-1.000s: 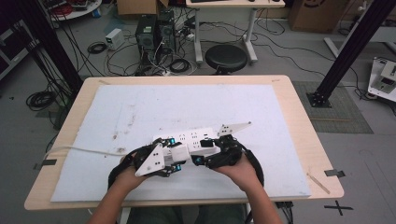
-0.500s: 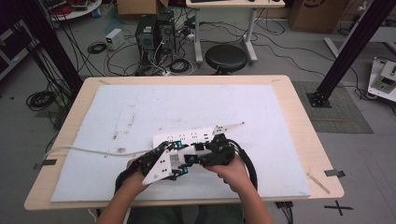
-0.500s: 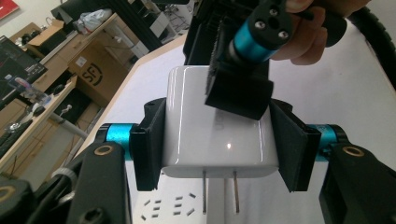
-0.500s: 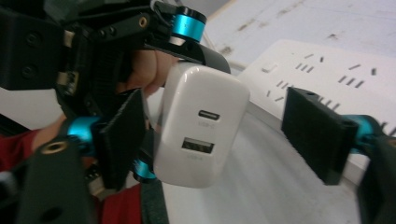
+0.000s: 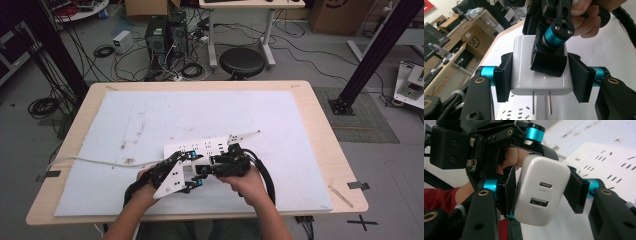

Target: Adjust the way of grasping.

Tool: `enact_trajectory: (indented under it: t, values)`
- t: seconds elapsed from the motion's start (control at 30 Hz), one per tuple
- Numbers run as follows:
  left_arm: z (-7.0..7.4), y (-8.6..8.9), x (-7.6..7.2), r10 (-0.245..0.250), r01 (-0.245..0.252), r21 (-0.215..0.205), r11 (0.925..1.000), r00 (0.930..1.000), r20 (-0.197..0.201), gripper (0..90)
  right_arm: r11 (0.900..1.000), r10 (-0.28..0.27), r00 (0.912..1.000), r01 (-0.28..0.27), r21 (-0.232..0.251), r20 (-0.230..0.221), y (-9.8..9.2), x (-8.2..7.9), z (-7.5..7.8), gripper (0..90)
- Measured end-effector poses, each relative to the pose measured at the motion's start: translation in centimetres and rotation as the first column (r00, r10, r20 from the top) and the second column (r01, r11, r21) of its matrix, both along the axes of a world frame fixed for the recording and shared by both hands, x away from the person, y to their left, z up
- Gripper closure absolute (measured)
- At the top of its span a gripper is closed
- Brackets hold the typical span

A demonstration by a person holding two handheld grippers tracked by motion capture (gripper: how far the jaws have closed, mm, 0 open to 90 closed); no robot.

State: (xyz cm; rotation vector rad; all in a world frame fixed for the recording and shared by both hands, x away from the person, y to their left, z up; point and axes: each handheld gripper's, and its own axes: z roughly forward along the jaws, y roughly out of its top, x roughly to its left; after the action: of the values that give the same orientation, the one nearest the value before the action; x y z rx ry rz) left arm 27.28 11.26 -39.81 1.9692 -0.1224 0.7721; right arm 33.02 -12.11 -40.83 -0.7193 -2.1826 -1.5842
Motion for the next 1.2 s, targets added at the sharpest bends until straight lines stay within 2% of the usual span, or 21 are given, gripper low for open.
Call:
enact_trajectory:
  t: [0.17,0.3,0.37,0.43,0.53,0.57,0.67,0.7,0.8,0.87,0.93,0.97,1.0,1.03,1.07,1.1,1.2]
  values:
    - [0.0,-0.1,0.0,-0.003,0.003,0.016,0.9999,0.9999,0.014,42.5,1.000,0.011,0.9999,-0.011,0.006,-0.006,-0.1,0.1,0.0,56.4]
    - [0.0,-0.3,0.5,0.000,0.001,0.029,0.9996,0.9990,-0.046,40.9,1.000,0.015,0.9998,-0.015,-0.006,-0.014,-0.1,0.1,0.0,61.6]
    - [0.1,-0.3,0.5,0.015,-0.014,0.015,0.9998,0.9984,-0.055,38.1,1.000,0.007,1.0000,-0.007,-0.012,-0.002,-0.2,0.0,0.2,62.9]
    - [0.5,-0.2,0.5,0.026,-0.028,-0.023,0.9994,0.9975,-0.066,29.8,0.999,-0.013,0.9999,0.013,-0.039,0.005,-0.5,0.0,0.3,63.1]
    - [1.1,0.2,0.5,0.041,-0.044,-0.041,0.9982,0.9963,-0.075,24.2,0.998,-0.036,0.9991,0.037,-0.057,0.021,-1.1,0.0,0.5,63.2]
    - [1.2,0.4,0.5,0.044,-0.049,-0.049,0.9976,0.9952,-0.087,22.9,0.997,-0.043,0.9987,0.044,-0.060,0.029,-1.3,0.0,0.6,63.2]
    - [1.5,0.7,0.6,0.060,-0.065,-0.052,0.9965,0.9943,-0.088,21.2,0.996,-0.069,0.9963,0.072,-0.060,0.051,-2.0,-0.1,0.9,63.2]
    - [1.7,1.1,0.6,0.067,-0.074,-0.062,0.9954,0.9924,-0.103,19.8,0.995,-0.074,0.9957,0.077,-0.059,0.056,-2.3,-0.1,1.0,63.2]
    - [2.0,1.5,0.6,0.075,-0.083,-0.074,0.9938,0.9912,-0.110,19.4,0.994,-0.089,0.9931,0.093,-0.061,0.076,-2.7,-0.2,1.2,63.2]
    - [2.5,2.2,0.8,0.083,-0.097,-0.102,0.9900,0.9870,-0.138,19.4,0.991,-0.107,0.9891,0.115,-0.072,0.102,-3.2,-0.3,1.5,63.2]
    - [2.6,2.5,0.9,0.091,-0.107,-0.108,0.9883,0.9851,-0.146,18.9,0.988,-0.121,0.9854,0.131,-0.079,0.120,-3.5,-0.4,1.8,63.2]
    - [2.9,3.0,1.2,0.107,-0.129,-0.120,0.9844,0.9793,-0.172,18.5,0.986,-0.128,0.9828,0.141,-0.091,0.134,-3.7,-0.4,1.9,63.2]
    - [2.9,3.0,1.2,0.107,-0.129,-0.120,0.9844,0.9793,-0.172,18.3,0.986,-0.128,0.9828,0.141,-0.091,0.134,-3.7,-0.4,1.9,63.2]
    - [3.0,3.7,1.6,0.132,-0.157,-0.120,0.9803,0.9718,-0.196,18.0,0.982,-0.141,0.9779,0.158,-0.103,0.155,-4.0,-0.5,2.2,63.2]
    - [3.0,3.7,1.6,0.132,-0.157,-0.120,0.9803,0.9718,-0.196,17.5,0.982,-0.141,0.9779,0.158,-0.103,0.155,-4.0,-0.5,2.2,63.2]
    - [3.1,4.4,2.0,0.156,-0.187,-0.123,0.9745,0.9610,-0.228,17.2,0.976,-0.157,0.9699,0.181,-0.121,0.186,-4.2,-0.5,2.5,63.2]
    - [3.2,5.6,2.4,0.186,-0.223,-0.124,0.9669,0.9480,-0.258,17.2,0.972,-0.167,0.9617,0.197,-0.129,0.218,-4.5,-0.5,3.1,63.2]
